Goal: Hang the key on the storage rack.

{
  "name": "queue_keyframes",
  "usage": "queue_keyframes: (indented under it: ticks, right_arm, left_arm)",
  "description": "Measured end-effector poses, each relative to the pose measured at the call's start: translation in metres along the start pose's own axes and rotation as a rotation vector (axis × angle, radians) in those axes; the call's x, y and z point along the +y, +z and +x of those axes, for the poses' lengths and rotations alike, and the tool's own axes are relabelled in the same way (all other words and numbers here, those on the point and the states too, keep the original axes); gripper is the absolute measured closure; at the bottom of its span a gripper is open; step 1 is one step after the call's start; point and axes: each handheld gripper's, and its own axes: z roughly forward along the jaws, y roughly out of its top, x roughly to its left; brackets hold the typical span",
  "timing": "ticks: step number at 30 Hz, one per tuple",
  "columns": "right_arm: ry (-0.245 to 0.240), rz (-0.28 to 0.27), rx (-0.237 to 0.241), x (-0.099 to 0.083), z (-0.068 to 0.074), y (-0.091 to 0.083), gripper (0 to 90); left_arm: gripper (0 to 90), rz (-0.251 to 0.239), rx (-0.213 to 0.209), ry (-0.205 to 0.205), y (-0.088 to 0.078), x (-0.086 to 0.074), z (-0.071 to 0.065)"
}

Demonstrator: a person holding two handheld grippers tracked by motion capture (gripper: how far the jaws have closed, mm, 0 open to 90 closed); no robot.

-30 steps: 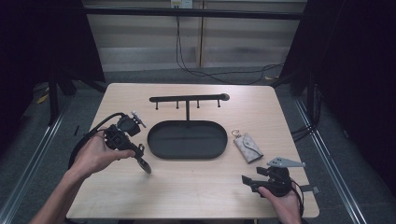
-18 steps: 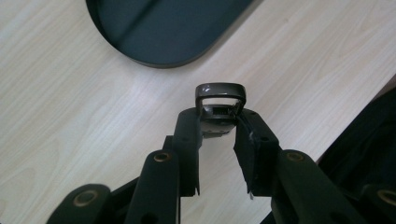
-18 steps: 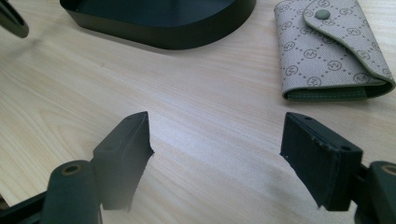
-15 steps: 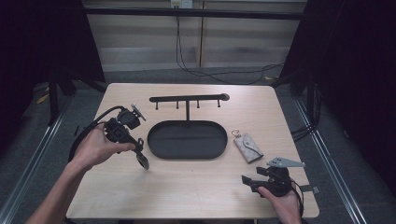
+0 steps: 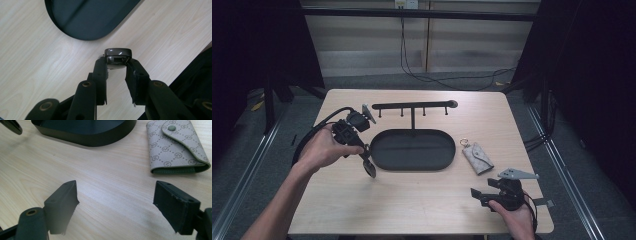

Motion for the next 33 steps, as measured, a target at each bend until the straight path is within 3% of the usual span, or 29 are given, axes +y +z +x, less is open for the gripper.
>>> queue_keyframes:
  ticks: [12, 18, 21, 33]
  right_arm:
    - [-0.002, -0.002, 0.0, 0.0, 0.0, 0.0, 18.3]
    - [-0.003, -0.002, 0.003, 0.0, 0.0, -0.001, 18.3]
    - [0.003, -0.002, 0.004, -0.001, 0.0, -0.002, 18.3]
    - [-0.001, -0.005, 0.01, -0.001, -0.001, -0.002, 18.3]
  left_arm:
    - [70.8, 0.009, -0.026, -0.023, -0.004, 0.019, 0.005]
    - [70.8, -0.001, -0.001, -0.06, -0.01, 0.027, 0.011]
    - [70.8, 0.003, 0.021, -0.054, -0.015, 0.034, 0.015]
    - [70.8, -0.013, 0.028, -0.106, -0.018, 0.052, 0.034]
